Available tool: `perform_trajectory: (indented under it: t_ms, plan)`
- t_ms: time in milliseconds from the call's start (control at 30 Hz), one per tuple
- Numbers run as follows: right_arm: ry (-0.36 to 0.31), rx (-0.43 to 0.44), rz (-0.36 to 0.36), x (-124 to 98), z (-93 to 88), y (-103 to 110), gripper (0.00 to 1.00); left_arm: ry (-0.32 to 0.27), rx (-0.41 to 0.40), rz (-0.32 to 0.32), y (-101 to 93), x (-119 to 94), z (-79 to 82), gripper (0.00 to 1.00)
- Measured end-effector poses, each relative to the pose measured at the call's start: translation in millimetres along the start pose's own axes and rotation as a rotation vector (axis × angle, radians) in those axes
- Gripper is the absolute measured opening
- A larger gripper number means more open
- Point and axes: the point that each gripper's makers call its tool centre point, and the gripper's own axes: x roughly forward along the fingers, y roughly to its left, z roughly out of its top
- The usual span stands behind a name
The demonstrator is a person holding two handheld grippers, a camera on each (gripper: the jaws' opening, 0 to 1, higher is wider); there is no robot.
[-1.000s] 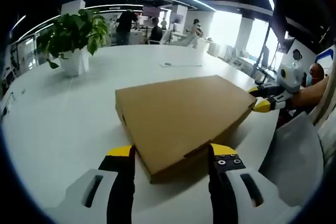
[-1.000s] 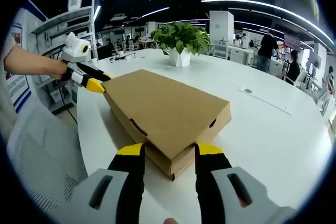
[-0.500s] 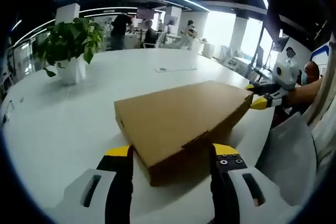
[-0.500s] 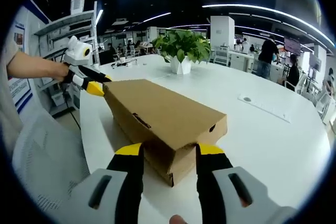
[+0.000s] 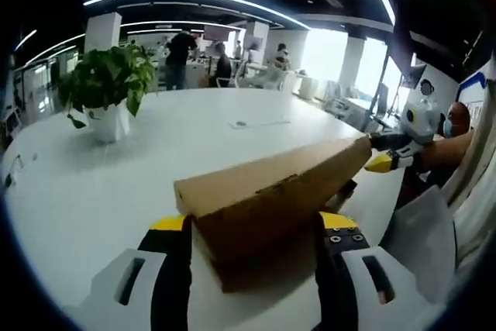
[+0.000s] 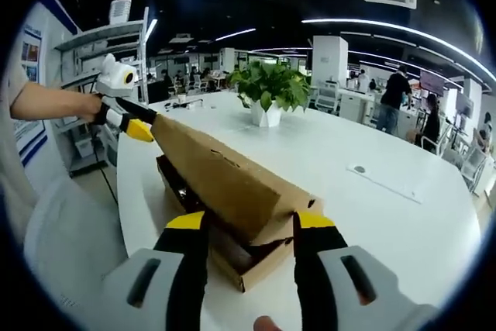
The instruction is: Operate the shoe box by opening the lid, removing the specified soft item, and placing it in the target area until the item is outside and the box remains undamaged.
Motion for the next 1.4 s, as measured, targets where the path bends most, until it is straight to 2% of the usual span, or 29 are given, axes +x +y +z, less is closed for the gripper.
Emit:
perform_trajectory:
  t_ms: [167,367,600,833,1067,1267,1400]
  plan:
    - [-0.026,-0.011,-0.013,3,15.4,-10,0.42,-0.034,0.020,0.023,5.4,2,18.9,0.62]
    - [-0.047,-0.029,-0.026,9,28.4,-21,0.42,-0.044,0.070,0.079,17.9,8,35.0,0.55]
    - [-0.059,-0.044,-0.036,16,42.4,-34,0.42,-0.069,0.053,0.134,36.2,15,55.1,0.44]
    - [-0.058,-0.062,-0.044,24,50.0,-46,0.42,-0.082,0.044,0.176,50.7,21,66.8,0.34]
    - [-0.065,-0.061,-0.061,31,55.0,-57,0.40,-0.092,0.012,0.234,71.1,25,75.1,0.16]
    - [-0.073,-0.055,-0.092,36,58.5,-70,0.33,-0.094,0.009,0.280,86.1,28,79.6,0.03]
    - [-0.094,-0.017,-0.106,37,60.5,-79,0.28,-0.097,0.024,0.301,89.4,31,82.8,0.01]
